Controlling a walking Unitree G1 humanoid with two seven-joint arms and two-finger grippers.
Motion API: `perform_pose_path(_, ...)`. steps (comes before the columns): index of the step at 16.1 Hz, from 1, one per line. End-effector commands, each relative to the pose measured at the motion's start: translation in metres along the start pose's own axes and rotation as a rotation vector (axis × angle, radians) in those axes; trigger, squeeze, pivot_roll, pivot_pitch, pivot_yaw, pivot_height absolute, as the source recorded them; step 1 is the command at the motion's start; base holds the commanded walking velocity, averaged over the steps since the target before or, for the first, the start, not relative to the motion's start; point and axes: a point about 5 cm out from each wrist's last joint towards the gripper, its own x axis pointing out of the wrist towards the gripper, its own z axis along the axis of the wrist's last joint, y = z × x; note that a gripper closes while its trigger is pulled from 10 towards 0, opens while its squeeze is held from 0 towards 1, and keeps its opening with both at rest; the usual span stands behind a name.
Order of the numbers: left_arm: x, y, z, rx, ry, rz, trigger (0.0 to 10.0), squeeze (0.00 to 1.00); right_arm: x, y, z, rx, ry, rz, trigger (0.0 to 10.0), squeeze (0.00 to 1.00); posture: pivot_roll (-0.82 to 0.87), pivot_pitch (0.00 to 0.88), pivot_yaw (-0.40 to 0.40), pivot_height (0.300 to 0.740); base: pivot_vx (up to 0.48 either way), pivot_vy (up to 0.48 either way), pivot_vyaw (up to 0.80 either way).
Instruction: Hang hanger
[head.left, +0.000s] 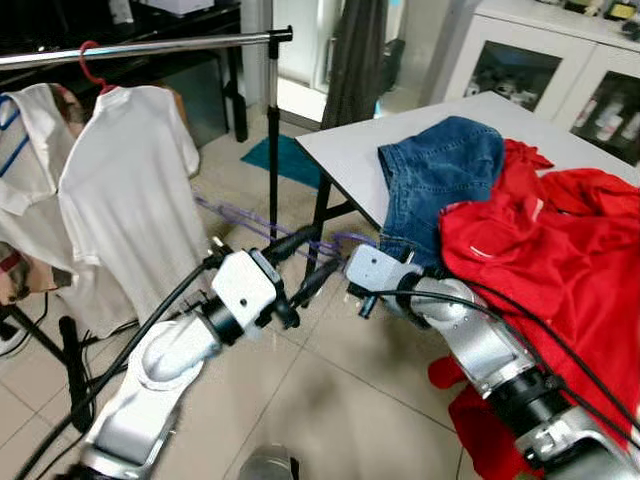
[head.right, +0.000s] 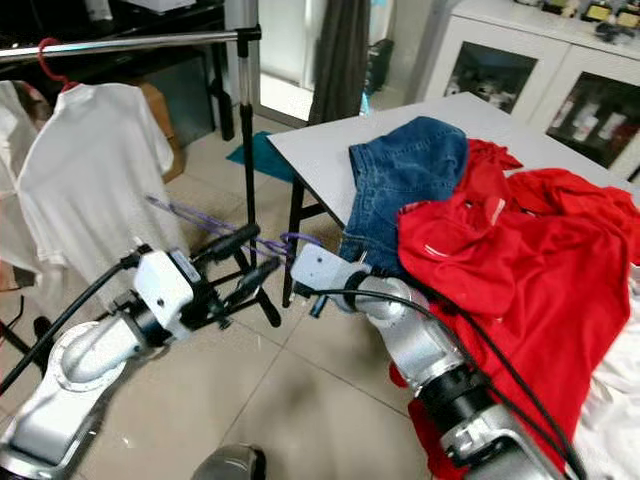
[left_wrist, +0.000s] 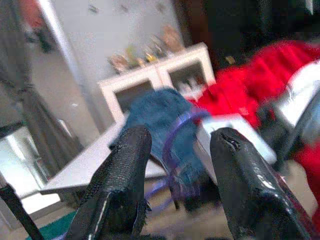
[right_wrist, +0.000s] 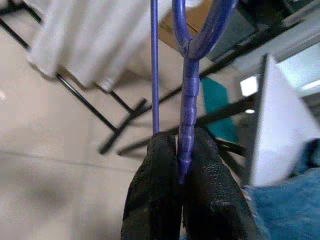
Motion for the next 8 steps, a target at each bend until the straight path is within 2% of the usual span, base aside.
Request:
perform_pose_path(1,0.0,0.004,-0.004,0.025,0.056,-0.062,10.0,0.0,0.0,-0.006,0.006,-0.082,-0.015,-0.022,10.0,0.0,0.28,0.0,-0.058,0.74,0.0,0.0,0.0)
perform_pose_path(3,-0.008,0.014,-0.008,0.056,0.135,-0.149,10.0,0.0,-0.001,-0.007,0.009,-0.143,-0.014,-0.035,10.0,0.0,0.28,0.0,-0.058,0.74,0.0,0.0,0.0)
perform_pose_path(4,-0.013,0.016,-0.009,0.063,0.166,-0.183,10.0,0.85,-0.002,-0.007,0.009,-0.166,-0.005,-0.049,10.0,0.0,0.27,0.0,-0.056,0.74,0.0,0.0,0.0)
perform_pose_path(5,-0.019,0.02,-0.01,0.066,0.207,-0.212,10.0,1.0,-0.003,-0.009,0.007,-0.208,0.006,-0.069,10.0,0.0,0.27,0.0,-0.056,0.74,0.0,0.0,0.0)
perform_pose_path(7,-0.024,0.026,-0.013,0.112,0.239,-0.205,10.0,1.0,-0.006,-0.01,0.004,-0.283,0.014,-0.087,10.0,0.0,0.27,0.0,-0.054,0.74,0.0,0.0,0.0)
perform_pose_path(8,-0.022,0.032,-0.014,0.215,0.236,-0.169,10.0,0.89,-0.007,-0.009,0.001,-0.335,0.022,-0.08,10.0,0.0,0.27,0.0,-0.054,0.74,0.0,0.0,0.0)
